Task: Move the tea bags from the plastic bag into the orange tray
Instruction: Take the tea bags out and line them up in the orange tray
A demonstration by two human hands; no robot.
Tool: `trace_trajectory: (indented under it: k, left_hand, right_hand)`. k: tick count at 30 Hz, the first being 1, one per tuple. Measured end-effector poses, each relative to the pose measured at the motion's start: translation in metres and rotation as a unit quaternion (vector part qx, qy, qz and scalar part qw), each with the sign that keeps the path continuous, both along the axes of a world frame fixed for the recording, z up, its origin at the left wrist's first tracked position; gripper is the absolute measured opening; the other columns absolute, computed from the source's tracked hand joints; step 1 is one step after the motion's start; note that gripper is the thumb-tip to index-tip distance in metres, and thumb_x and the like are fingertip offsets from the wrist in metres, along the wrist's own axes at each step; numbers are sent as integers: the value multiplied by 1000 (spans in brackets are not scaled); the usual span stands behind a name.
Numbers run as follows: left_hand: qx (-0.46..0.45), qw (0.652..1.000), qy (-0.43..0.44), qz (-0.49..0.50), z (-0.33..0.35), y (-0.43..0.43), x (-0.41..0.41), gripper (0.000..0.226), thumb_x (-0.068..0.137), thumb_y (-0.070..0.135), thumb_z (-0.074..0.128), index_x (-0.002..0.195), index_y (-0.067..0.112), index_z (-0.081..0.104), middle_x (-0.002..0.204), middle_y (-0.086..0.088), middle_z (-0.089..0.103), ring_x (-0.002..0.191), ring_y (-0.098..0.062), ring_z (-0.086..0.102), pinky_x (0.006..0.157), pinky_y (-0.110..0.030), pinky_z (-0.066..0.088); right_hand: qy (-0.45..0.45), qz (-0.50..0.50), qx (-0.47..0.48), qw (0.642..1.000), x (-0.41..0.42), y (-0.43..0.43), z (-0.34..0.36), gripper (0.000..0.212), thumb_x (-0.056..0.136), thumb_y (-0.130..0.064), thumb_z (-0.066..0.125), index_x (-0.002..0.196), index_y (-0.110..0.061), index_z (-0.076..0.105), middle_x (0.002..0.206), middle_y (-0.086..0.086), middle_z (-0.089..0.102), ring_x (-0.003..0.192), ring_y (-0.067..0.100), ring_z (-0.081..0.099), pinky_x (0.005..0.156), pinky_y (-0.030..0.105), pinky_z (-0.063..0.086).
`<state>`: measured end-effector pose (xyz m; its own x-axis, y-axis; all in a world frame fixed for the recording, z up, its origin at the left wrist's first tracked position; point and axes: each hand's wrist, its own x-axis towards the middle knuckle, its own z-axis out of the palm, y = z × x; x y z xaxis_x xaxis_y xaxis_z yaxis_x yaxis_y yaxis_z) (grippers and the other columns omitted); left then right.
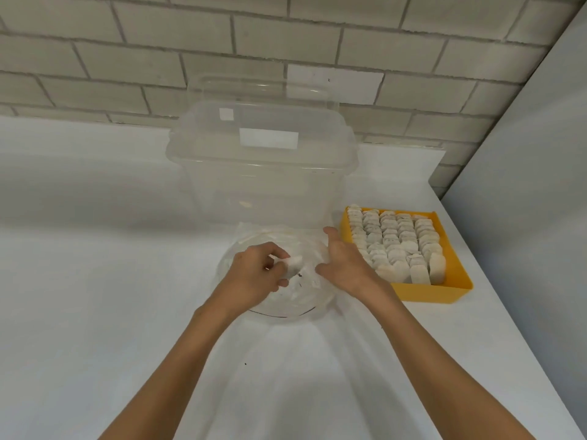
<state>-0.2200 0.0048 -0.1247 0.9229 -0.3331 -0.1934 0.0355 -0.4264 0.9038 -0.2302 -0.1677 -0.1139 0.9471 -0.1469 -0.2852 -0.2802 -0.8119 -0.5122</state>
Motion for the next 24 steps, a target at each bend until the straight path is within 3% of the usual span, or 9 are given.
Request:
trace_trajectory:
  k: [3, 6, 8, 10, 12, 15, 18, 21, 24]
  left_hand:
    - [-196, 968, 159, 11, 19, 4, -4, 16, 97, 12, 52, 108, 7, 63, 95, -14, 74, 89, -19, 73, 76, -24, 59]
    - [-313, 914, 257, 22, 25, 2, -4, 21, 98, 10, 50, 114, 3, 60, 104, -17, 72, 92, -18, 71, 76, -23, 58]
    - [-357, 889, 286, 27, 25, -2, -4, 24, 98, 10, 49, 117, 1, 60, 109, -17, 71, 92, -16, 71, 76, -23, 58]
    - [-373, 881, 290, 27, 25, -7, -5, 26, 98, 10, 47, 119, -1, 59, 111, -16, 70, 95, -16, 70, 76, -24, 58]
    - [-383, 878, 285, 34, 23, -14, -6, 28, 98, 9, 48, 122, -4, 56, 113, -17, 69, 101, -19, 69, 77, -25, 58]
    - [-405, 869, 281, 37, 21, -24, -8, 25, 98, 9, 48, 119, -4, 54, 116, -19, 67, 105, -23, 68, 80, -28, 59]
    - [-397, 879, 265, 14, 22, -32, -11, 26, 97, 16, 52, 118, 2, 57, 116, -14, 69, 106, -23, 67, 83, -32, 58]
    - [-289, 938, 190, -22, 22, -37, -12, 32, 88, 22, 65, 118, 10, 60, 111, -8, 71, 102, -19, 68, 86, -29, 56]
    - [-225, 966, 126, -27, 23, -47, -14, 21, 82, 21, 73, 101, 15, 66, 108, -13, 71, 92, -14, 69, 82, -27, 54]
  right_hand:
    - [-100, 30, -51, 993, -7, -3, 12, 65, 93, -8, 53, 149, -17, 20, 134, 14, 39, 123, 28, 43, 90, 25, 37]
    - [-239, 43, -27, 970, -13, -4, 28, 37, 96, -15, 51, 133, -14, 51, 119, 8, 57, 107, 18, 55, 76, 10, 31]
    - [-235, 33, 65, 969, -14, -4, 39, 22, 96, -21, 53, 111, -15, 68, 97, -1, 69, 88, 8, 62, 69, 7, 38]
    - [-209, 32, 133, 968, -16, -5, 46, 19, 94, -26, 56, 94, -18, 73, 78, -5, 71, 73, 4, 64, 66, 10, 44]
    - [-207, 27, 173, 963, -18, -7, 53, 22, 92, -32, 59, 82, -19, 73, 70, -4, 70, 67, 4, 65, 67, 15, 47]
    - [-218, 27, 192, 956, -18, -11, 58, 17, 89, -30, 65, 80, -19, 72, 64, -6, 68, 61, 0, 64, 63, 10, 46]
    - [-244, 44, 132, 960, -17, -20, 62, 6, 86, -19, 69, 86, -17, 75, 66, -13, 67, 58, -5, 61, 62, 7, 44]
    - [-252, 84, 78, 961, -16, -30, 70, 9, 86, -17, 68, 92, -18, 76, 72, -18, 66, 65, -12, 59, 66, 3, 43]
    - [-253, 114, 32, 960, -18, -42, 78, 13, 88, -14, 66, 96, -18, 76, 81, -11, 67, 68, -14, 56, 70, 3, 41]
